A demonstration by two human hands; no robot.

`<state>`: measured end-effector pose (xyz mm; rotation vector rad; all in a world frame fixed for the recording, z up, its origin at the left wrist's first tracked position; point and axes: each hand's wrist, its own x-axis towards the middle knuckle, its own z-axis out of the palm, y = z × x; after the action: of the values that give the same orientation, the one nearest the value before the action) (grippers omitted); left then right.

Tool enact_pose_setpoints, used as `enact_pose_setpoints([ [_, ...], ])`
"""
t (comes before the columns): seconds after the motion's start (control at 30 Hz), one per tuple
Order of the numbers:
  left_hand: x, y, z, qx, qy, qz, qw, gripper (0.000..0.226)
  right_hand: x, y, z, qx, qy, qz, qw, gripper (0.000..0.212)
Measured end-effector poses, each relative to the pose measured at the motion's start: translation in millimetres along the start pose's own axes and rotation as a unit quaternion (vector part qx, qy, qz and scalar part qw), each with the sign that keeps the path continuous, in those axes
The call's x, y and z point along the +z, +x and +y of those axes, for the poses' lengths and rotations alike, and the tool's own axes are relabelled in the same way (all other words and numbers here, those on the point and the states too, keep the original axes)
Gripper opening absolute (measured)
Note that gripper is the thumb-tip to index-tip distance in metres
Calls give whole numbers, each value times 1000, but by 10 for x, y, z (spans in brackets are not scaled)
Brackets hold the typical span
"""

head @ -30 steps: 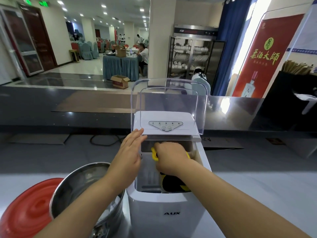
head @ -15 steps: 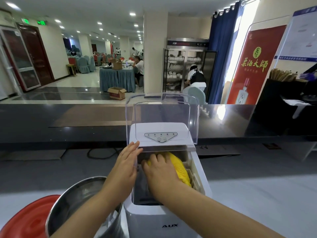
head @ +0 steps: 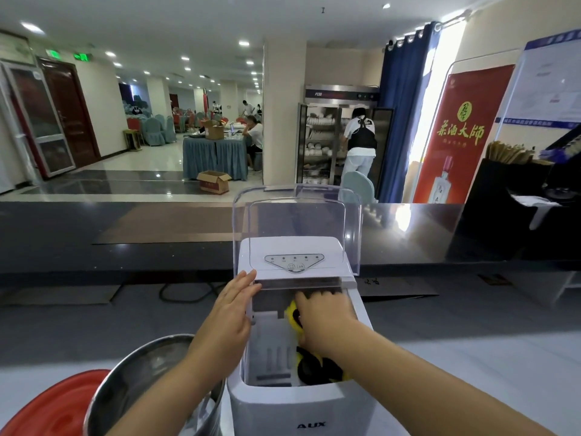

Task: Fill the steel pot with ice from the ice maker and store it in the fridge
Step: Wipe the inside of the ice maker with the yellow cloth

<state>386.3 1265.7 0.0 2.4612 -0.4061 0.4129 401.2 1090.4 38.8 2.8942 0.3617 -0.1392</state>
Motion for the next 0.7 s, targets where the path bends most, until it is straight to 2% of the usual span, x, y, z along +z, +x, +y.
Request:
enact_pose_setpoints([
  [0.13,11,0,14,-4,-11,9,1000,55,115,-185,-89,-54,-74,129,987,39],
  [0.2,19,-4,8,1,-13,13,1000,55,174,-186,-62,-82,-126,194,969,18],
  [0.27,25,-8,-4,6,-15,16,1000,56,149,-193,-4,-97,-181,182,962,8],
  [0.37,27,-10,-35,6,-15,11,1000,56,90,-198,18,-95,-271,118,951,23],
  [0.43,26,-7,-60,7,-16,8,1000,56,50,-137,6,-79,-275,92,954,26],
  [0.57,28,-9,-74,12,-26,6,1000,56,-63,-143,-2,-82,-183,73,977,25],
  [0.63,37,-9,-73,14,-46,8,999,53,-40,-218,40,-78,-62,120,988,27],
  [0.7,46,-11,-80,16,-72,14,997,50,16,-303,46,-84,100,208,969,40],
])
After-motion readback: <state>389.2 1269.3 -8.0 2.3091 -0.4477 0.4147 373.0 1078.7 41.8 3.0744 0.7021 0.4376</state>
